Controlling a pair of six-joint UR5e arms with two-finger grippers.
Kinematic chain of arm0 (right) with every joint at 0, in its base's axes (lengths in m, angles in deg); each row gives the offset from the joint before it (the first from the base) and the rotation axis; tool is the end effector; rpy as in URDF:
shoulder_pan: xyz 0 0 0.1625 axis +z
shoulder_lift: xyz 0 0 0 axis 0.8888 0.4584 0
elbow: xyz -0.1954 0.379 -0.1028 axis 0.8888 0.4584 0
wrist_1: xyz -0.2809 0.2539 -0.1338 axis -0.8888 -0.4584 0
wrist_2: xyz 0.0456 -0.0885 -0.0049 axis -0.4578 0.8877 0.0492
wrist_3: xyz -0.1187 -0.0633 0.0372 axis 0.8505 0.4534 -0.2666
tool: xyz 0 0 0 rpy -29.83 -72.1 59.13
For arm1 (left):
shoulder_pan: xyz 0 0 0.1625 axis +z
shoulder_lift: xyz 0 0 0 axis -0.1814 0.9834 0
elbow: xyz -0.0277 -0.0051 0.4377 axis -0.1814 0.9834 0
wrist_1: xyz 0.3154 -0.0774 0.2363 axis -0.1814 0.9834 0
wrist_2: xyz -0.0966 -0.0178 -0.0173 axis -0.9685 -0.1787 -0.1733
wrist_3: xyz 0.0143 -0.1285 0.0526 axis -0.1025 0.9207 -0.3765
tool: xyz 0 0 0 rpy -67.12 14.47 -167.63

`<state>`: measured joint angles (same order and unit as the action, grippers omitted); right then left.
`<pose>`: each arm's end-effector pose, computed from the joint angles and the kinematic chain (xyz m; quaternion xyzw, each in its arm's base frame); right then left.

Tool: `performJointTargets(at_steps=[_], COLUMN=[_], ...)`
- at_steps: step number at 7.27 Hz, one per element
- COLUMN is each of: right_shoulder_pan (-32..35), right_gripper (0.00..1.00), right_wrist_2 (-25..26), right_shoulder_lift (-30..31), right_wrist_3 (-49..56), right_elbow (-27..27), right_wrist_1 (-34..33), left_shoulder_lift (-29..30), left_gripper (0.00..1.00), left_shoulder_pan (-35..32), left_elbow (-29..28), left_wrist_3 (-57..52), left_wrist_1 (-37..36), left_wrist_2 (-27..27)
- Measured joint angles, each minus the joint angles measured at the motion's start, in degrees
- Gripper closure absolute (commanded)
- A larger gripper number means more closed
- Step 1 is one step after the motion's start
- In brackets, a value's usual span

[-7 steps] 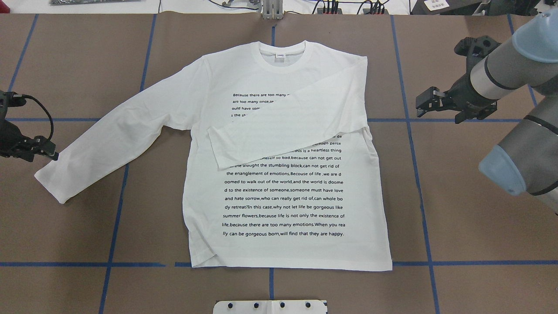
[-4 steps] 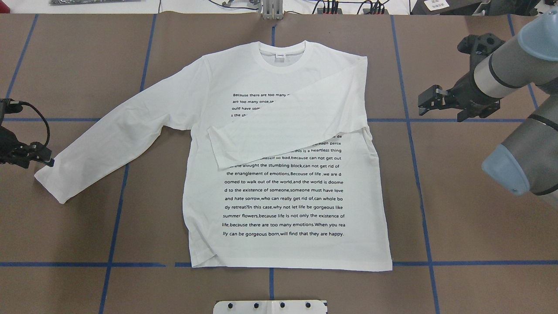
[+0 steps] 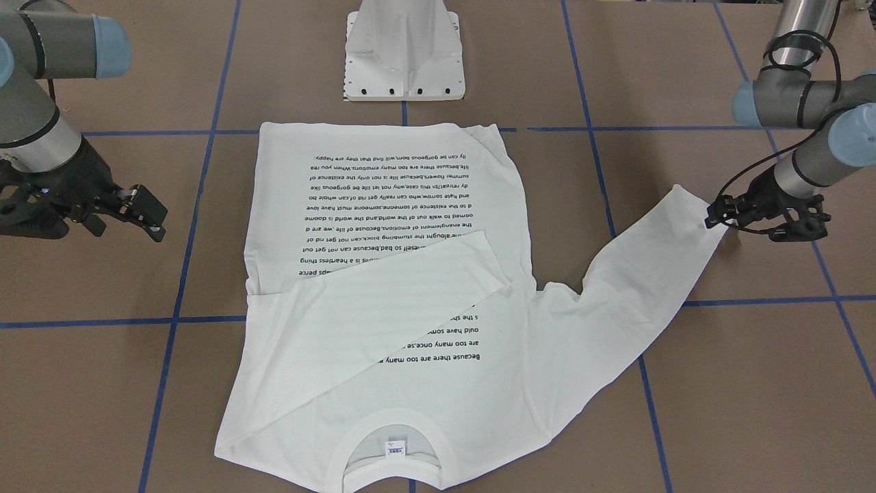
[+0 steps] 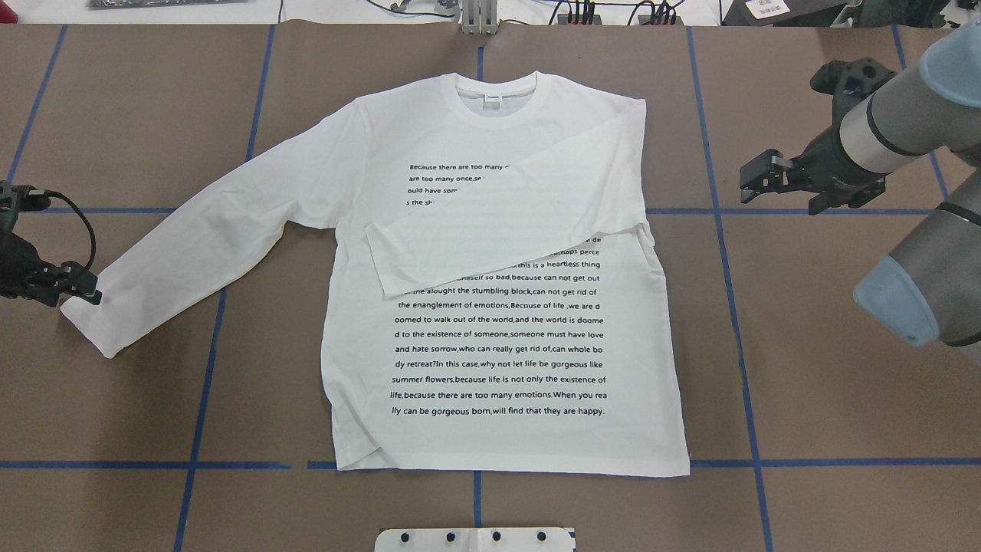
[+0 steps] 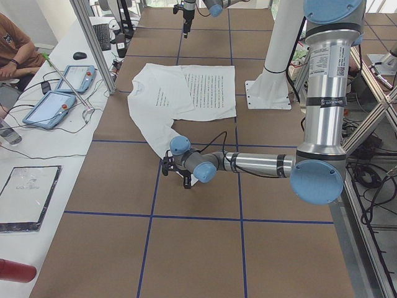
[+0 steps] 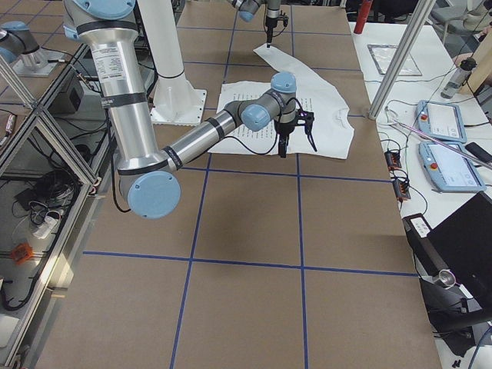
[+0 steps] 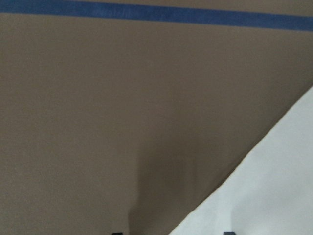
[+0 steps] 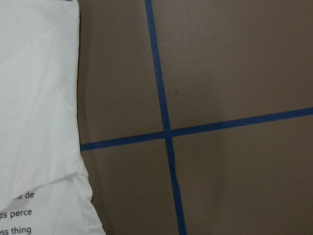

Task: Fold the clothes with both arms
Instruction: 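Grasp the sleeve nearest the left gripper and fold it across the shirt front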

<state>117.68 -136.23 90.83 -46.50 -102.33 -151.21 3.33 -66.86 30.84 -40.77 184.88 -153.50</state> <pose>-0.2762 -0.5017 0.4231 0.0290 -0.3976 0.1027 0.9113 0.2493 -0.4507 0.6739 -0.0306 0.4116 0.0024 0.9109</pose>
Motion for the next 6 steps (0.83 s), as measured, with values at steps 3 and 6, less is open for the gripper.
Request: performJointTargets(at_steps=[3,6], right_shoulder_pan=[0.05,0.06], right_gripper=[0.01,0.01], right_wrist_2=[0.08,0.12], right_shoulder_lift=[0.0,0.03], right_wrist_3=[-0.06,-0.06], right_elbow=[-0.04,-0.03], right_wrist_1=[-0.01,-0.01], left_shoulder_lift=[-0.79,-2.23], left_gripper=[0.96,1.0], left_shoulder_pan=[0.25,0.25], left_elbow=[0.57,3.76], left_wrist_3=[0.0,0.23], left_wrist_1=[-0.09,-0.85], left_wrist_2=[0.13,0.23])
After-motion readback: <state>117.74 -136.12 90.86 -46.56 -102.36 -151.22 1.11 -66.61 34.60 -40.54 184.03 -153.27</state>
